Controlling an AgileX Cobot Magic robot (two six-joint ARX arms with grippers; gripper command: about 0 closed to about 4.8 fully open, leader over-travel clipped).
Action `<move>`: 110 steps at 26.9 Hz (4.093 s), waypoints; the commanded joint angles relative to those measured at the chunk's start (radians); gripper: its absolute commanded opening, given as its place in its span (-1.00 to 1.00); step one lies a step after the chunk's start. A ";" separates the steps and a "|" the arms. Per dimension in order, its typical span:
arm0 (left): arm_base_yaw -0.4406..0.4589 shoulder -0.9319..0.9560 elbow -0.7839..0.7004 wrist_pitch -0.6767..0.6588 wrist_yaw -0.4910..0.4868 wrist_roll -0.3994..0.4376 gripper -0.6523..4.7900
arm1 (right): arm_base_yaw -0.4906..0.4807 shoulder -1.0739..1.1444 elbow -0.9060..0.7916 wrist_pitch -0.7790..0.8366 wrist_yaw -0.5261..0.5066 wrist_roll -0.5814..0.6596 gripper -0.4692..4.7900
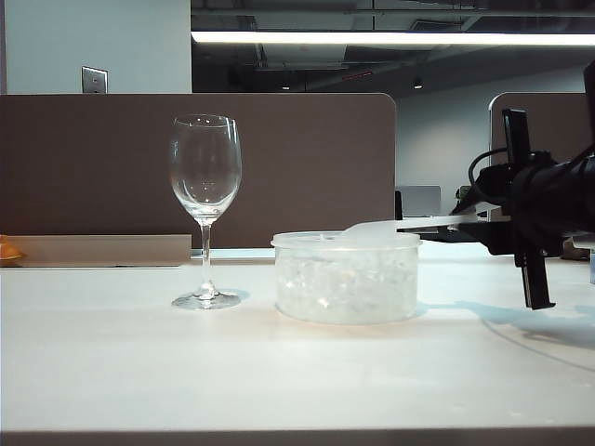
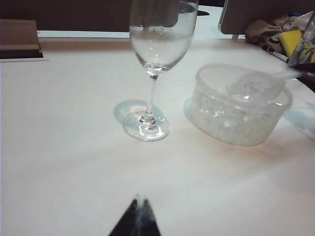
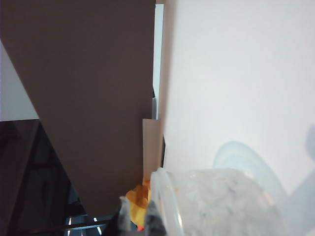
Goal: Pick up an ice shovel filled with ice cubes and pour the ice from the shovel into the glass.
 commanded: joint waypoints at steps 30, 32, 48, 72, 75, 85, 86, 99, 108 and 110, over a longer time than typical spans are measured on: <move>0.001 0.001 0.001 0.002 0.007 0.004 -0.78 | 0.035 -0.006 0.288 -0.013 -0.023 0.124 -0.83; 0.001 0.001 0.001 0.002 0.007 0.004 -0.78 | 0.036 -0.006 0.312 -0.053 -0.024 0.124 -0.83; 0.001 0.001 0.001 0.002 0.007 0.003 -0.78 | 0.077 -0.051 0.490 -0.303 -0.027 0.066 -0.83; 0.001 0.001 0.001 0.002 0.008 0.004 -0.78 | 0.146 -0.091 0.636 -0.454 -0.054 -0.037 -0.83; 0.001 0.001 0.001 0.002 0.007 0.003 -0.78 | 0.147 -0.091 0.638 -0.471 -0.054 -0.063 -0.83; 0.001 0.001 0.001 0.002 0.007 0.004 -0.78 | 0.153 -0.090 0.650 -0.514 -0.055 -0.115 -0.83; 0.001 0.001 0.001 0.002 0.007 0.004 -0.78 | 0.161 -0.090 0.667 -0.528 -0.055 -0.151 -0.83; 0.001 0.001 0.001 0.002 0.008 0.003 -0.78 | 0.175 -0.064 0.773 -0.657 -0.074 -0.255 -0.83; 0.001 0.001 0.001 0.002 0.008 0.004 -0.78 | 0.182 -0.060 0.773 -0.689 -0.072 -0.331 -0.83; 0.001 0.001 0.001 0.002 0.007 0.003 -0.78 | 0.182 -0.060 0.778 -0.692 -0.071 -0.359 -0.83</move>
